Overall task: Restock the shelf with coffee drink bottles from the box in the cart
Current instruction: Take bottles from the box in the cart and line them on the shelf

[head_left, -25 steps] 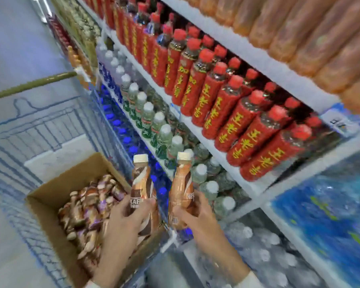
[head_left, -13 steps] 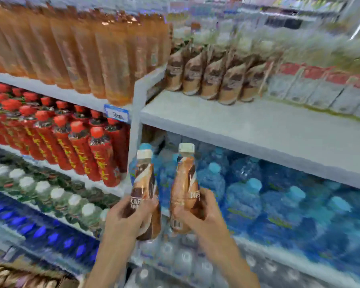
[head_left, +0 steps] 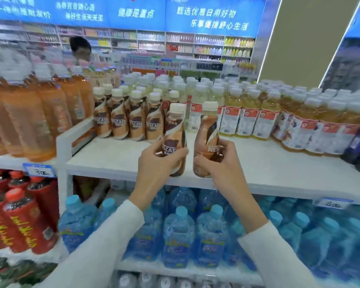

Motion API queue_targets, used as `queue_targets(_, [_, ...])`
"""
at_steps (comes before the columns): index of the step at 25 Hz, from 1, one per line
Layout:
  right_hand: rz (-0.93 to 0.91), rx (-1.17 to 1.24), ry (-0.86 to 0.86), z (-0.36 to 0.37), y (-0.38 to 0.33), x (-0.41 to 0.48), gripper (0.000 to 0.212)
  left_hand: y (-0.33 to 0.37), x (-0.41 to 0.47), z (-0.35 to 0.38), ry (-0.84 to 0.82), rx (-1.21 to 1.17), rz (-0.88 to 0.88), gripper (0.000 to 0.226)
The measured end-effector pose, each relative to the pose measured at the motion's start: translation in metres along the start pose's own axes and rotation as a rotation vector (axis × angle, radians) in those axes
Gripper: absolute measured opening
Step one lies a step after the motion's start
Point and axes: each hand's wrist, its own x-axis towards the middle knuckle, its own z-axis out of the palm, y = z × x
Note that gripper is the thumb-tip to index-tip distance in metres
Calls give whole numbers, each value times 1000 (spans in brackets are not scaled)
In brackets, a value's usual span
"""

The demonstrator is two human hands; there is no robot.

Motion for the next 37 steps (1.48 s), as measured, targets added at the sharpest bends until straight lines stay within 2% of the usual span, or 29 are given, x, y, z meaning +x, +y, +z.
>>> queue_targets(5, [27, -78, 21, 6, 19, 34, 57, -14, 39, 14, -56, 94, 77, 31])
queue_targets(10, [-32, -110, 40, 9, 41, 40, 62, -33, 42, 16, -101, 46, 78, 35])
queue_targets(14, [3, -124, -63, -4, 48, 40, 74, -41, 49, 3, -230, 95, 58, 56])
queue_targets(16, [28, -86, -84, -18, 48, 44, 78, -41, 52, -6, -263, 97, 37, 57])
queue_targets(19, [-13, -181, -41, -22, 43, 44, 65, -37, 49, -9, -194, 161, 47, 58])
queue_targets(22, [-94, -337, 114, -4, 44, 41, 67, -33, 41, -2, -102, 195, 69, 55])
queue_targets(26, [-74, -278, 94, 2, 52, 38, 76, -37, 34, 1, -67, 186, 102, 56])
queue_targets(31, [-78, -204, 152, 5, 50, 29, 58, -38, 32, 1, -63, 188, 106, 56])
queue_targets(37, [-74, -204, 120, 29, 43, 40, 55, -39, 40, -20, -7, 226, 77, 57])
